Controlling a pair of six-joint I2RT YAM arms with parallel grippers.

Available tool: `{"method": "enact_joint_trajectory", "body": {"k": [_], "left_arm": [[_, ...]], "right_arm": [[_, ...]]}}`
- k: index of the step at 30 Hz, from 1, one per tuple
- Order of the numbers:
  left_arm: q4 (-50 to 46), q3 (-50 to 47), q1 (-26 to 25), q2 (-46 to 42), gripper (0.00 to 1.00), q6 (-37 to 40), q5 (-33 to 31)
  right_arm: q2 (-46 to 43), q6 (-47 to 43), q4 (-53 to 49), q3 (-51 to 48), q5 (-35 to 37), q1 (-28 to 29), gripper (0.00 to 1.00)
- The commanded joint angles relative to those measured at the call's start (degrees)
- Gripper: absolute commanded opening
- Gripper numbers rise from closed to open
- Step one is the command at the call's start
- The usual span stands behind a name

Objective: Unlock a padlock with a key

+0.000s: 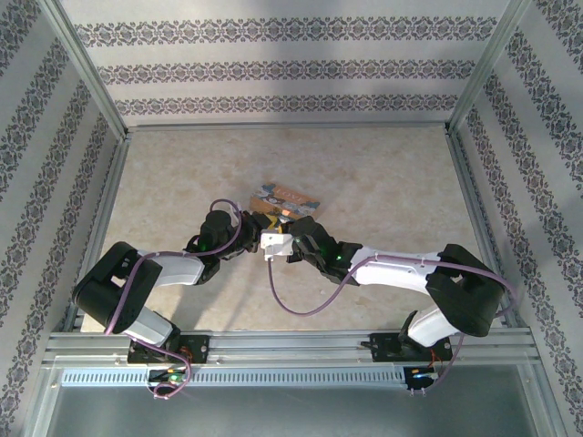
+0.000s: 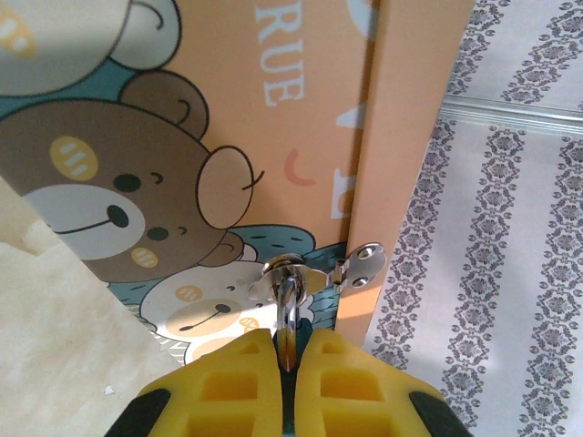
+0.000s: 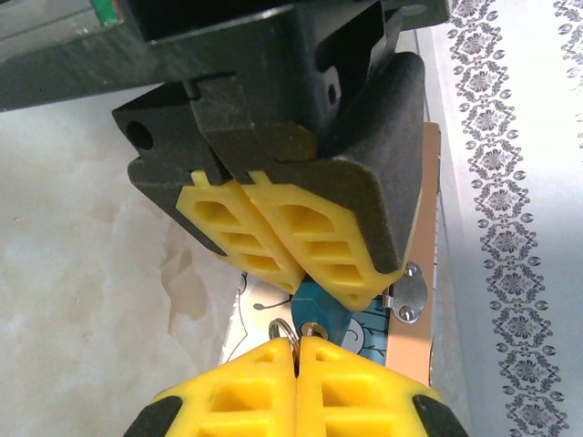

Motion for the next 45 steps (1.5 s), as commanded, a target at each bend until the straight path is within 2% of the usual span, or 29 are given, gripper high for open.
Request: {"method": "enact_joint_trajectory", "body": {"k": [1, 17, 36, 43, 45], "left_arm": [[2.9, 0.58, -1.39, -1.66, 0.0, 0.17, 1.49], [2.05, 0.76, -1.73, -1.81, 0.0, 0.61, 1.24], [0.17, 1.07, -2.21, -1.59, 0.0, 1.55, 0.79], [0.05, 0.95, -2.37, -1.24, 0.0, 1.81, 0.54], [-0.12, 0.68, -2.3, -1.22, 0.0, 2.17, 0.25]], "right_arm": [[0.27, 5.16, 3.65, -0.49, 1.74, -0.52, 0.0], [0.46, 27.05, 15.18, -3.34, -4.9, -2.58, 0.0], [1.36, 40.57, 20.9, -8.09, -5.39, -2.89, 0.0], [1.62, 41.98, 21.85, -9.01, -6.1, -2.89, 0.0], [0.82, 41.93, 21.68, -9.48, -6.01, -2.89, 0.16]]}}
